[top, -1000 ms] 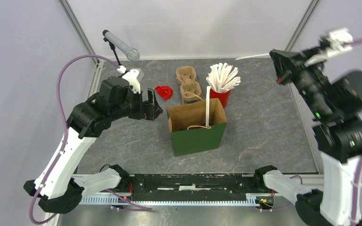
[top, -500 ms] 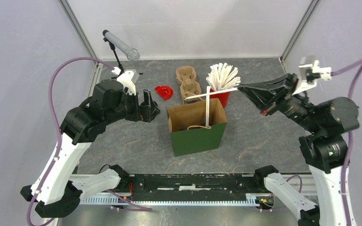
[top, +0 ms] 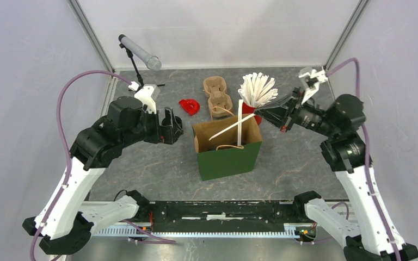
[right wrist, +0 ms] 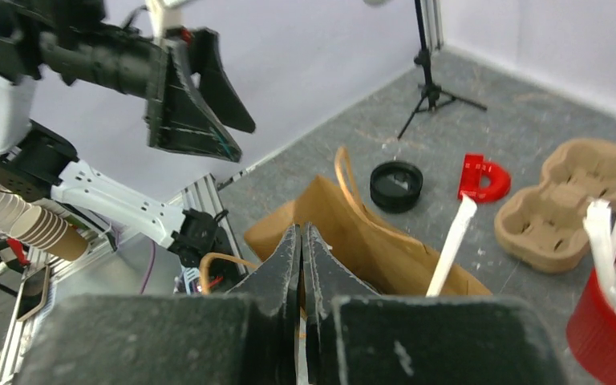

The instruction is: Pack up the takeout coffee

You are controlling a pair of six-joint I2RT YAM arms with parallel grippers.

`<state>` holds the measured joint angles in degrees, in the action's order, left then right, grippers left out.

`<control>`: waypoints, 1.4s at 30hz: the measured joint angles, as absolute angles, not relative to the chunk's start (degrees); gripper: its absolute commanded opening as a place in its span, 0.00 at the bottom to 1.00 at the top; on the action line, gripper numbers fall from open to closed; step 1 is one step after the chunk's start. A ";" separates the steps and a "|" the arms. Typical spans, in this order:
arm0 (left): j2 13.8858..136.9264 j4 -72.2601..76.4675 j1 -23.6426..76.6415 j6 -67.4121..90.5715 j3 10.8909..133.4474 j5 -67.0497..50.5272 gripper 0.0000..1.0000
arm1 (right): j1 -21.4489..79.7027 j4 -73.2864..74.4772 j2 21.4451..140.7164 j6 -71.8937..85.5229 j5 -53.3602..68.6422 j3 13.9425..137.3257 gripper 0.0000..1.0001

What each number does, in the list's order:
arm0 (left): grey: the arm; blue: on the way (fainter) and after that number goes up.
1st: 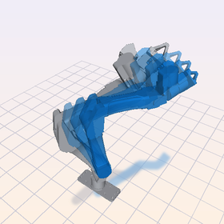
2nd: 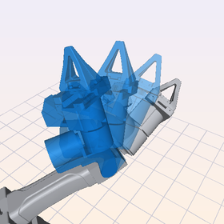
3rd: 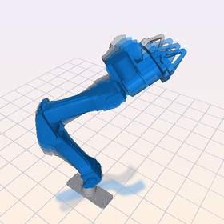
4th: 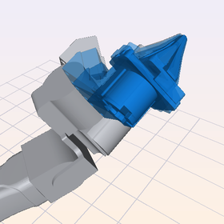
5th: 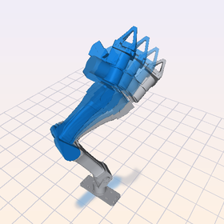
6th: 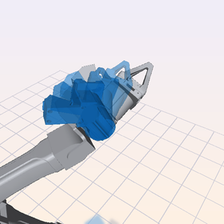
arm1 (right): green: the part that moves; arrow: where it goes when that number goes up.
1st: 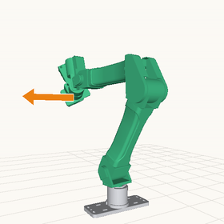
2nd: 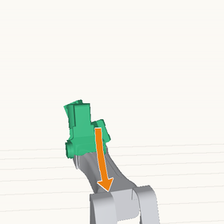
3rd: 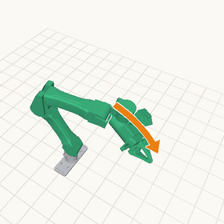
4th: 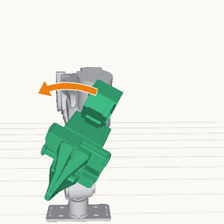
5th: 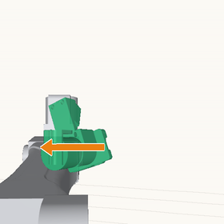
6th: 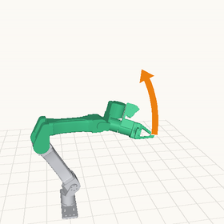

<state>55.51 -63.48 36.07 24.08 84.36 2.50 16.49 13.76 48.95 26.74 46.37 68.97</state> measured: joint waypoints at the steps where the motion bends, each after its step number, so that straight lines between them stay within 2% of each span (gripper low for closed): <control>1: 55.55 -63.35 36.07 24.08 84.05 2.50 1.00 | 16.53 13.21 49.41 26.72 46.41 67.46 0.04; 4: 55.72 -63.31 36.07 24.08 83.53 2.50 1.00 | 17.12 11.60 51.48 26.48 46.48 63.18 0.08; 9: 55.81 -63.31 36.07 24.08 83.33 2.55 1.00 | 18.11 11.22 57.82 25.71 46.30 59.70 0.32; 11: 55.92 -63.35 36.07 24.05 83.40 2.76 1.00 | 18.33 11.81 59.55 25.02 45.82 59.90 0.37; 13: 56.27 -63.51 36.07 24.05 83.83 3.05 1.00 | 18.37 13.80 60.51 23.88 44.69 61.04 0.47; 17: 57.69 -63.81 36.07 24.03 86.21 4.38 1.00 | 18.37 19.31 61.80 21.12 40.84 68.03 0.53; 21: 58.19 -63.81 36.07 23.99 87.59 4.99 1.00 | 18.37 20.21 61.78 18.96 37.76 74.13 0.54; 33: 59.86 -63.66 36.07 23.94 87.94 5.10 1.00 | 18.94 20.93 65.78 14.66 34.30 74.54 0.64; 34: 59.86 -63.61 36.07 23.94 87.94 5.08 1.00 | 19.07 21.06 66.13 14.52 34.11 74.54 0.66; 36: 59.86 -63.53 36.07 23.94 87.94 5.08 1.00 | 19.35 21.39 66.61 14.24 33.65 74.59 0.98; 42: 59.86 -62.94 36.07 23.97 90.26 4.43 1.00 | 19.79 27.27 67.07 11.57 26.06 80.44 0.98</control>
